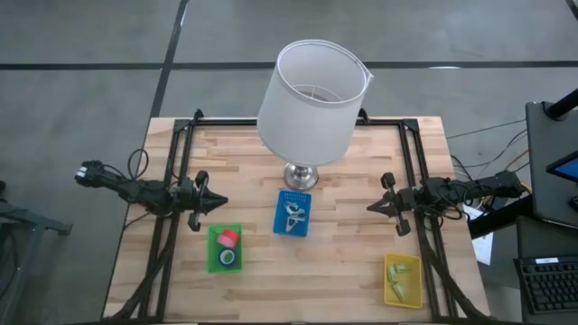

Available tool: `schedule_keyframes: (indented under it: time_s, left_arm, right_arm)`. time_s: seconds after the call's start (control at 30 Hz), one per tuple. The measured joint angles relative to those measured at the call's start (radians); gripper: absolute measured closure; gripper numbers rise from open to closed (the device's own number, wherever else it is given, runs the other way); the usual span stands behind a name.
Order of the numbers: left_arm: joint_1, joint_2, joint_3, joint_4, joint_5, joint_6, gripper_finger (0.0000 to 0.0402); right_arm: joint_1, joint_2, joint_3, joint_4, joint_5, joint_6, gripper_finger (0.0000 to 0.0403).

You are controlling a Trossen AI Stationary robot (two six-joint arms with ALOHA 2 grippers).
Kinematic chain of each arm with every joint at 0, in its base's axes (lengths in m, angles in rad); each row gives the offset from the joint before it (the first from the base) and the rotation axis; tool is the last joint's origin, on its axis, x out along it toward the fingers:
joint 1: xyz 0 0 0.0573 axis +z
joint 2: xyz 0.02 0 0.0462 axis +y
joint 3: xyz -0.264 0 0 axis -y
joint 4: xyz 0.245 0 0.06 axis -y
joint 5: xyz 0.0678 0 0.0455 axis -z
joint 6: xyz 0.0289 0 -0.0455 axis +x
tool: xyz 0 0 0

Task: Pick and place Stapler, Stapler remover, tape
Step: Return to Home Position

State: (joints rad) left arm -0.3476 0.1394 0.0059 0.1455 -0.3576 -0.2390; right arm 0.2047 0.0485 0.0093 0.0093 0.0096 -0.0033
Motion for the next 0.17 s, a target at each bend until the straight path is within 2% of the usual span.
schedule_keyframes:
  time_s: [0.17]
  left_arm:
    - [0.0, 0.0, 0.0, 0.0, 0.0, 0.0, 0.0378]
  right_arm:
    - [0.0, 0.0, 0.0, 0.0, 0.0, 0.007, 0.0394]
